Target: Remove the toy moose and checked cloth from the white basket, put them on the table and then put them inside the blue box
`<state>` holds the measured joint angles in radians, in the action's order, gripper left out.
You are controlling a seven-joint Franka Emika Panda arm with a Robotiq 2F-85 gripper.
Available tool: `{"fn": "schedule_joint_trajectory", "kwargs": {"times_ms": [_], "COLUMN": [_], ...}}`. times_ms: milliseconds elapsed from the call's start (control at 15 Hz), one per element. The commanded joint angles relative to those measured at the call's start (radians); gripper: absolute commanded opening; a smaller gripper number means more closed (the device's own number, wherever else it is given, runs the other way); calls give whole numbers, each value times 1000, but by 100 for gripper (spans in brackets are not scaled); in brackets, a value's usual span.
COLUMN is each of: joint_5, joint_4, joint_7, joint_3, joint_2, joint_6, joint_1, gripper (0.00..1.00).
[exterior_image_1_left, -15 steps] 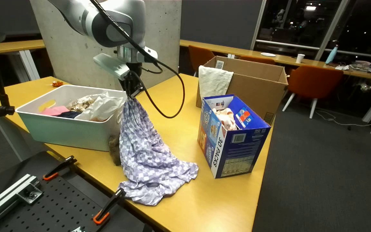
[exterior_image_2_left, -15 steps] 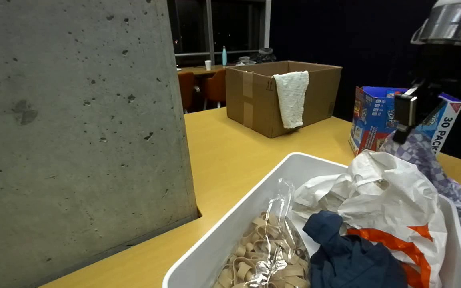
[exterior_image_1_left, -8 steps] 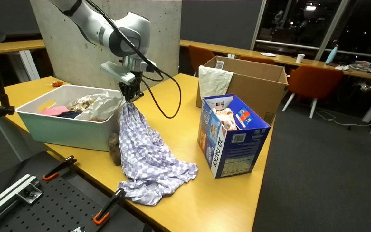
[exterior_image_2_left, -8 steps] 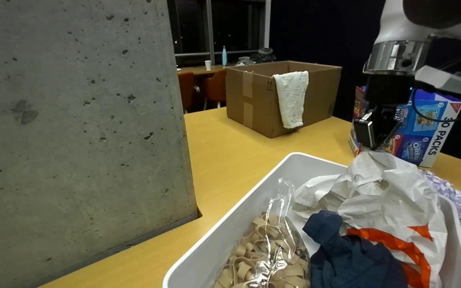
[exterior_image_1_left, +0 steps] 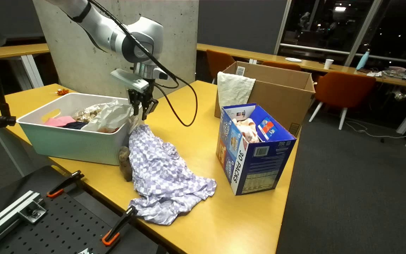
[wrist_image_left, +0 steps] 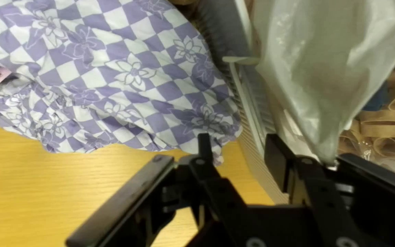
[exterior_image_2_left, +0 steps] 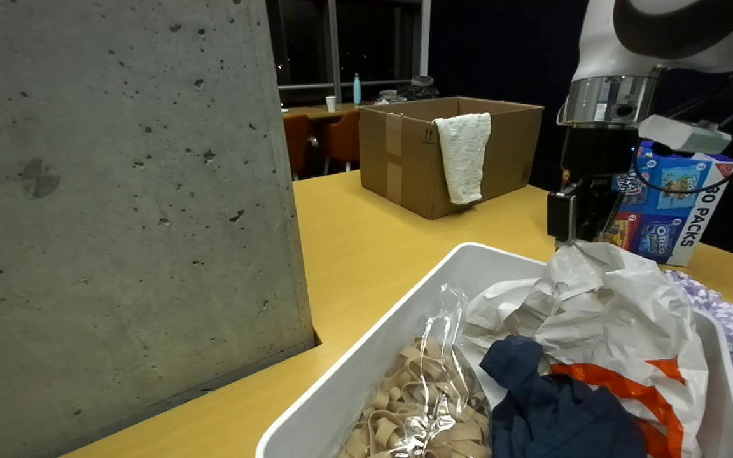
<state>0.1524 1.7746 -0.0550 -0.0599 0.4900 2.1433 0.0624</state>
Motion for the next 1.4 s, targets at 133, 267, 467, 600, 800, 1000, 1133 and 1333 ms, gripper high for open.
{"fn": "schedule_joint_trajectory", "kwargs": {"times_ms": [133,267,467,600,800,1000,1133,1333], "joint_5": [-53,-55,-47,-39,-34,-38,-38,-19], "joint_4": [106,172,267,349,428,420,388,383], "joint_7": [102,144,184,202,192,183,187,177], "joint_3": [25,30,43,56,78,95,93,77], "joint_2": [-118,-169,-224,-274,-313,-287,-247,-205], "joint_6": [0,17,36,67,128,155,165,207], "joint_1": [5,2,-12,-26,-57,-84,-88,-83], "gripper": [93,100,100,100,100,100,100,100]}}
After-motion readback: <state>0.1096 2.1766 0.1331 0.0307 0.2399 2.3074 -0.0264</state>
